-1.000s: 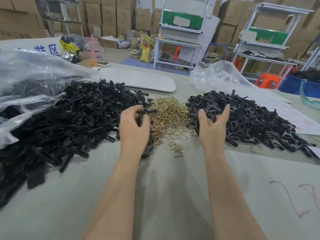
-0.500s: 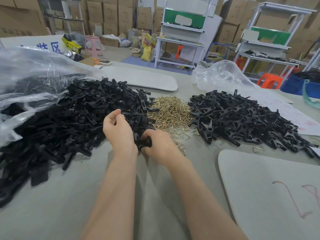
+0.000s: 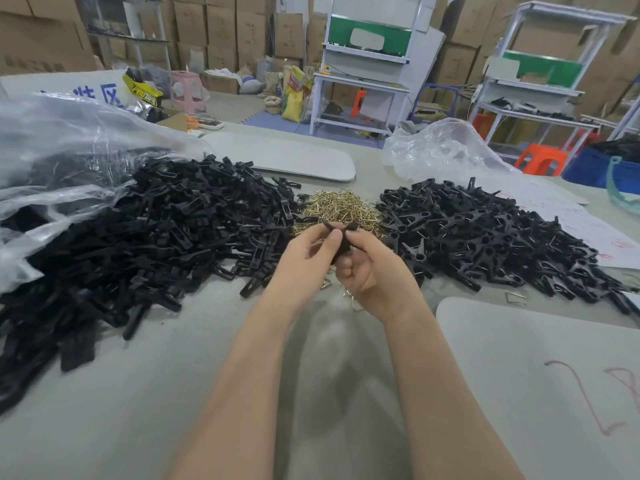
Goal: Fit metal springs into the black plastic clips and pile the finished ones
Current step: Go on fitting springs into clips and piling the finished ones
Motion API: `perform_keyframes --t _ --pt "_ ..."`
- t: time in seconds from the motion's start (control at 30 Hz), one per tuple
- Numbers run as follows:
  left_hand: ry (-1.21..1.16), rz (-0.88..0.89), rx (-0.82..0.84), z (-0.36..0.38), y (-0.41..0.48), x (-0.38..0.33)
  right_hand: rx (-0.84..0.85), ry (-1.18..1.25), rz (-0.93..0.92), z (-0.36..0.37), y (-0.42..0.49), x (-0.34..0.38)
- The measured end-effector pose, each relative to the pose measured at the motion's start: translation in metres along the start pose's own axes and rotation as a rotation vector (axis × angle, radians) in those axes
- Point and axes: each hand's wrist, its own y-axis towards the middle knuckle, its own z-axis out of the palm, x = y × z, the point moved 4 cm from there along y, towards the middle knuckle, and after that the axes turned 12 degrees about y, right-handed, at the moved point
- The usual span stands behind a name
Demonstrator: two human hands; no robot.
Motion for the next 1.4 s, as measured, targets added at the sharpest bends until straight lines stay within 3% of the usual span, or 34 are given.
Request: perform_keyframes --t 0.13,0.23,0.4,0.5,0.63,0.93,1.03,1.17,1.4 --pt "0.035 0.025 0.042 0.002 0.001 0.001 -0.045 0.220 0.138 -0.008 0.000 -0.008" --pt "0.135 0.042 -0.058 0.000 0.002 0.002 -0.106 0.192 0.119 -0.009 0.001 -0.010" --pt "0.021 -0.152 -0.278 -0.015 0.004 0.017 -0.181 0.076 -0.187 -0.015 0.000 0.006" --pt "-0.148 -0.281 -0.176 -0.008 0.003 0.021 -0.122 0.075 -0.331 -0.014 -0.001 0.013" --pt "-0.228 -0.342 -0.103 -0.003 0.002 0.023 -0.120 -0.335 -0.480 -0.009 -0.004 0.015" --pt "-0.079 -0.281 -0.393 -0.017 0.004 0.022 0.036 -0.235 -0.302 0.005 -0.004 0.005" --pt "-0.141 -0.279 -0.370 -0.017 0.005 0.023 -0.007 -0.294 -0.365 0.004 -0.004 0.003" --pt "-0.407 -0.264 -0.257 -0.009 0.006 0.019 -0.047 -0.410 -0.441 0.001 -0.003 0.004" --pt "-0.018 -0.188 -0.309 -0.016 0.004 0.016 -0.076 -0.492 -0.466 -0.001 -0.001 0.006"
